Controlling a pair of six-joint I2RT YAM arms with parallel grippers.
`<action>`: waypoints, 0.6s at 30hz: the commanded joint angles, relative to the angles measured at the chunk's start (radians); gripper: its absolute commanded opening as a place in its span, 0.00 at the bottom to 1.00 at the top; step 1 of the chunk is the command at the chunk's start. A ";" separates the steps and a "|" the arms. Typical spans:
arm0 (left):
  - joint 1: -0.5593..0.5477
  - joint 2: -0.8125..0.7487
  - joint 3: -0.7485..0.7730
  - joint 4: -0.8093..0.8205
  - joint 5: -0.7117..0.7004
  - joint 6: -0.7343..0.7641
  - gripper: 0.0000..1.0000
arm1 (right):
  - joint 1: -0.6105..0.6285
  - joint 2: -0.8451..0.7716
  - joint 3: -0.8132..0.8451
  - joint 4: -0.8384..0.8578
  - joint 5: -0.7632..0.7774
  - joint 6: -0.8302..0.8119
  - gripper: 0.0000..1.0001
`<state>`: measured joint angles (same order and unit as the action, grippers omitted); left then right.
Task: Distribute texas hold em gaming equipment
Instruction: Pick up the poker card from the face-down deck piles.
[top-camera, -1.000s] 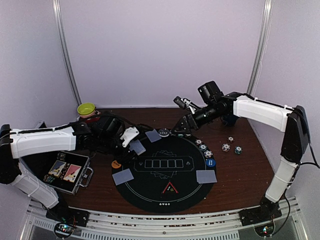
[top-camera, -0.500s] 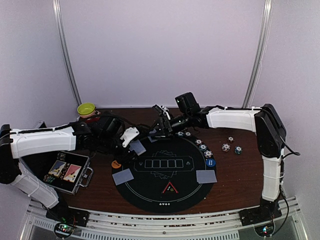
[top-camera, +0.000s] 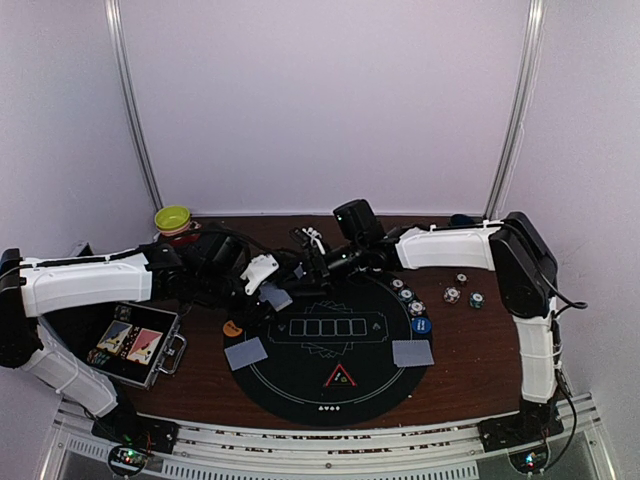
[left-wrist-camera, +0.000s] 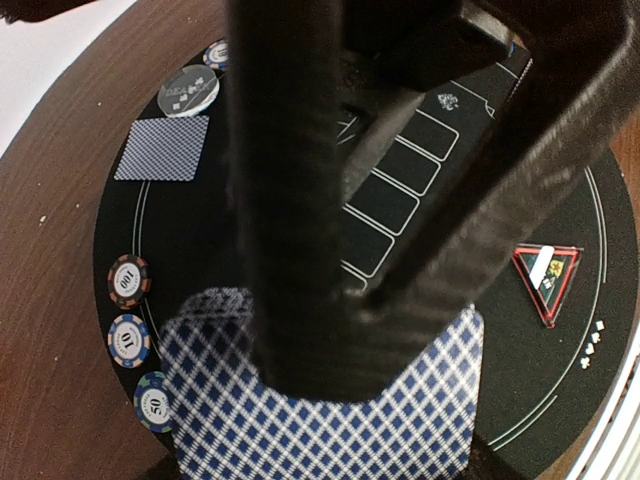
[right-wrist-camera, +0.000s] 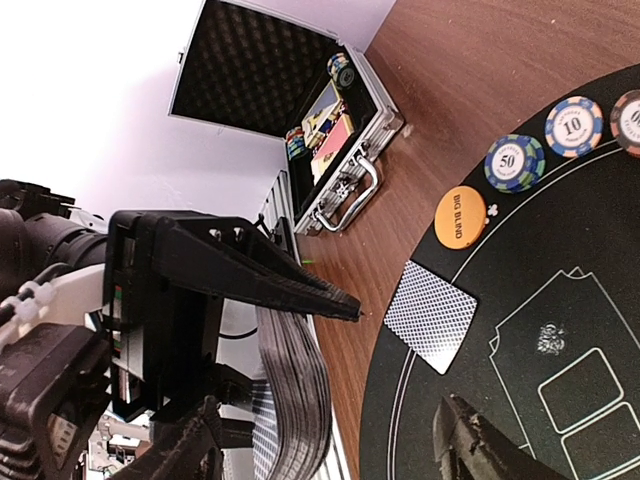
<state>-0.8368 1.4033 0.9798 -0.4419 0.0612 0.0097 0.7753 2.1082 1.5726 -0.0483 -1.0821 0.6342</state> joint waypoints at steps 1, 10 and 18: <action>0.001 0.002 0.015 0.039 0.013 0.009 0.63 | 0.029 0.023 0.046 0.022 -0.022 0.013 0.74; 0.001 0.006 0.017 0.040 0.014 0.009 0.64 | 0.045 0.065 0.064 0.078 -0.048 0.092 0.64; 0.001 0.010 0.016 0.040 0.015 0.009 0.65 | 0.057 0.095 0.074 0.102 -0.057 0.123 0.49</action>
<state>-0.8368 1.4086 0.9798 -0.4419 0.0639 0.0097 0.8200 2.1853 1.6184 0.0174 -1.1236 0.7330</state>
